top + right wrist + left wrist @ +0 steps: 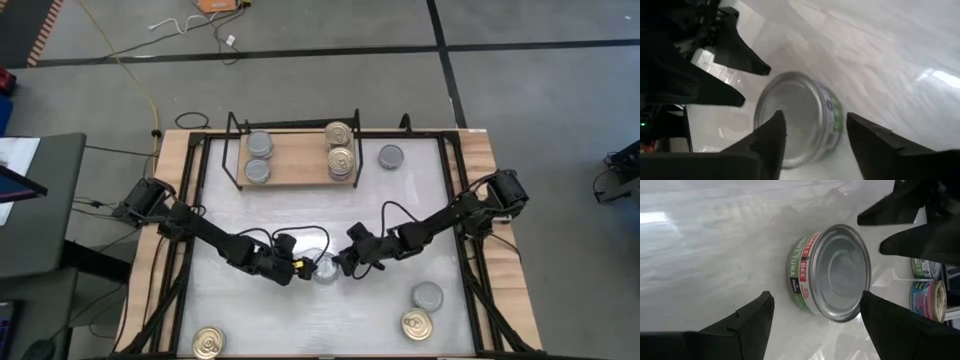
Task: Stack canned seafood by type on shelf
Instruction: Stack the green tuna can on top of the green tuna can on the shelf
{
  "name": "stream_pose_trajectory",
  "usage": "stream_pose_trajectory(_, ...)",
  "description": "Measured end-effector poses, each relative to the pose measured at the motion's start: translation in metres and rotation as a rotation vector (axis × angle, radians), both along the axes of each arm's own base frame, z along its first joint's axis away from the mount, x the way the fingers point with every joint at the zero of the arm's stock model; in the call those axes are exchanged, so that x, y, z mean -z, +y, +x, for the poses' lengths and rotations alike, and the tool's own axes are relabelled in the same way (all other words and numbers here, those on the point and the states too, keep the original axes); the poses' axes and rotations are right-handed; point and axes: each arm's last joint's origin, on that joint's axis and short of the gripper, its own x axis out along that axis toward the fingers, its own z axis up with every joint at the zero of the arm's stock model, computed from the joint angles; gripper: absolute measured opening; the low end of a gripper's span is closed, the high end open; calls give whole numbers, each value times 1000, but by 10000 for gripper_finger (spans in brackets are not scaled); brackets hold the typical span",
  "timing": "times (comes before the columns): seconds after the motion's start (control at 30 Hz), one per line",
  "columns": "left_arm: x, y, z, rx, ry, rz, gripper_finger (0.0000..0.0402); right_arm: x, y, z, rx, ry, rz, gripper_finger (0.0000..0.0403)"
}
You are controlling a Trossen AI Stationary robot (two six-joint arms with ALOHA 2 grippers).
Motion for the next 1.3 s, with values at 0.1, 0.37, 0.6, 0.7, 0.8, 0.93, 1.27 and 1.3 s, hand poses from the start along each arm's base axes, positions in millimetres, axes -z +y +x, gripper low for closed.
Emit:
stream_pose_trajectory(0.1, 0, 0, 0, 3, 0, 2, 284, -4, 1, 3, -34, -10, -32, 258)
stream_pose_trajectory(0.37, 0, -6, -2, 34, -3, 15, 284, -23, 11, 16, -98, 72, -94, 270)
stream_pose_trajectory(0.6, 0, -6, -2, 41, -3, 23, 284, -34, 13, 35, -57, 255, -175, 270)
stream_pose_trajectory(0.7, -1, -7, -2, 43, -3, 23, 284, -20, 10, 38, -34, 314, -105, 270)
stream_pose_trajectory(0.8, 0, -9, -3, 52, -4, 22, 284, -13, 13, 38, -16, 327, -78, 270)
stream_pose_trajectory(0.93, 0, -13, -5, 60, -4, 18, 284, -13, 18, 38, -14, 322, -66, 270)
stream_pose_trajectory(1.27, -1, -15, -5, 41, -9, -46, 284, -13, 26, 36, -9, 308, -44, 194)
stream_pose_trajectory(1.3, -1, -15, -5, 38, -9, -54, 284, -13, 27, 36, -9, 307, -44, 181)
